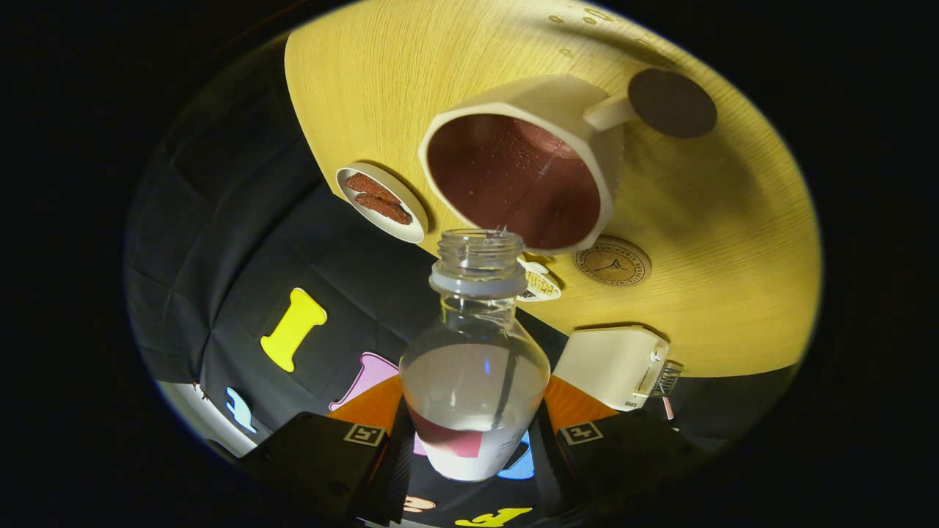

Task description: Take the bottle from table, then pour the juice into the cup, finally place the bottle on the coaster

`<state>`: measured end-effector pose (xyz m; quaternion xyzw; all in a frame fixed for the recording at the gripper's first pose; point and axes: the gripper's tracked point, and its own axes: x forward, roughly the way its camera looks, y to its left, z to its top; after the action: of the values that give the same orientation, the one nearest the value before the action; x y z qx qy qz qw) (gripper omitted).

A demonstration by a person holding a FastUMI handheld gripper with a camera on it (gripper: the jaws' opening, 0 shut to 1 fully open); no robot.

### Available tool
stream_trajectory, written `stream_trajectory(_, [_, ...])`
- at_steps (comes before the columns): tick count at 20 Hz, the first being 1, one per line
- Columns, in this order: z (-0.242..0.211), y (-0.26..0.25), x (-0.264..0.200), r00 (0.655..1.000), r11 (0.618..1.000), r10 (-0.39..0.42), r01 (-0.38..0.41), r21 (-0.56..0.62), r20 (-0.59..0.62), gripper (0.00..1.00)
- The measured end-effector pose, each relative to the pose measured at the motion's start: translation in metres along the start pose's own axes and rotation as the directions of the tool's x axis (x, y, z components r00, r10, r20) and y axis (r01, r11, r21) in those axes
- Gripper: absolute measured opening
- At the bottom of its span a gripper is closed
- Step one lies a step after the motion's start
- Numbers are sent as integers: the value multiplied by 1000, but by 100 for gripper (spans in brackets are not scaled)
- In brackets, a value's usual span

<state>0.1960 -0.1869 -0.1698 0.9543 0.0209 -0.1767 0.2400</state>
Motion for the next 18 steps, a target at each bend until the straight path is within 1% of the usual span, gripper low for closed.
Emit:
stream_trajectory(2, [1, 2, -1, 1000, 1000, 18, -18, -2, 5, 71])
stream_trajectory(16, [3, 2, -6, 998, 998, 55, -55, -15, 9, 71])
stream_trajectory(18, [3, 5, -8, 996, 995, 90, -90, -31, 12, 71])
